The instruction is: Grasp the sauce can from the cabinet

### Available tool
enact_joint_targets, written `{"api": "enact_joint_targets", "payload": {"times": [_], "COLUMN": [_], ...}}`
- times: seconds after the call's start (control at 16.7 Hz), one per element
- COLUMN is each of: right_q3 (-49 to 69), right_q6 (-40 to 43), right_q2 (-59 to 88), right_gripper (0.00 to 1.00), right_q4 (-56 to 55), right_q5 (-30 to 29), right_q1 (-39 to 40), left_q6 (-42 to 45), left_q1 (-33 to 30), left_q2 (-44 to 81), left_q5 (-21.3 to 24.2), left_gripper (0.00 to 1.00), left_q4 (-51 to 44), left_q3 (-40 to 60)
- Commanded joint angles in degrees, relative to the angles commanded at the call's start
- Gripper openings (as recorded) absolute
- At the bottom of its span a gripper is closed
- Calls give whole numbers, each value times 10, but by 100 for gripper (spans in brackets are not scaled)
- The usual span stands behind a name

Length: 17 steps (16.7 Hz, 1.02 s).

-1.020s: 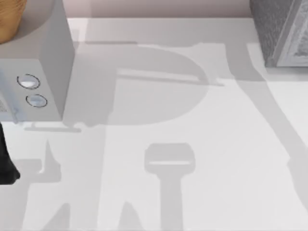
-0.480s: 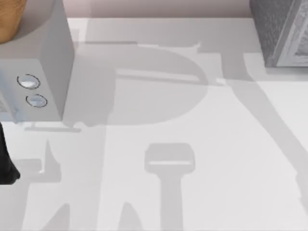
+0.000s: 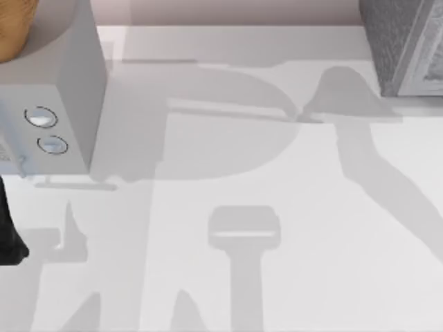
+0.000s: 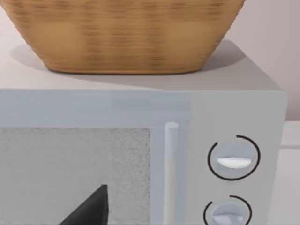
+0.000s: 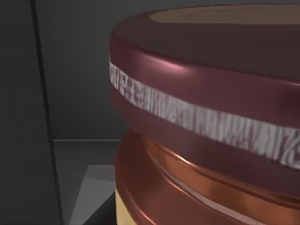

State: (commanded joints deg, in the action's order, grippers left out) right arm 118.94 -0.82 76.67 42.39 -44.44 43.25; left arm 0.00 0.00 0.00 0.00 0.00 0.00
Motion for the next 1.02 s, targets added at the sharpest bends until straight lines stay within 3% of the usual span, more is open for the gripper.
{"api": "enact_joint_targets", "payload": {"times": [0.3, 0.54, 0.78, 1.02], "right_q3": [-6, -89, -269, -531], "right_q6": [-1, -2, -1, 1], "right_q2": [-4, -64, -175, -323], "right_gripper": [0, 0, 0, 0], "right_q4": [-4, -38, -99, -179], "right_q5": [4, 39, 104, 189], "right_q1": [-5, -36, -99, -182], "left_q6": [0, 0, 0, 0], "left_q1": [0, 0, 0, 0], "left_q2": [0, 0, 0, 0], "left_q5": [0, 0, 0, 0], "left_gripper": [100, 100, 100, 100], "left_q4": [0, 0, 0, 0], "left_q3": [0, 0, 0, 0]}}
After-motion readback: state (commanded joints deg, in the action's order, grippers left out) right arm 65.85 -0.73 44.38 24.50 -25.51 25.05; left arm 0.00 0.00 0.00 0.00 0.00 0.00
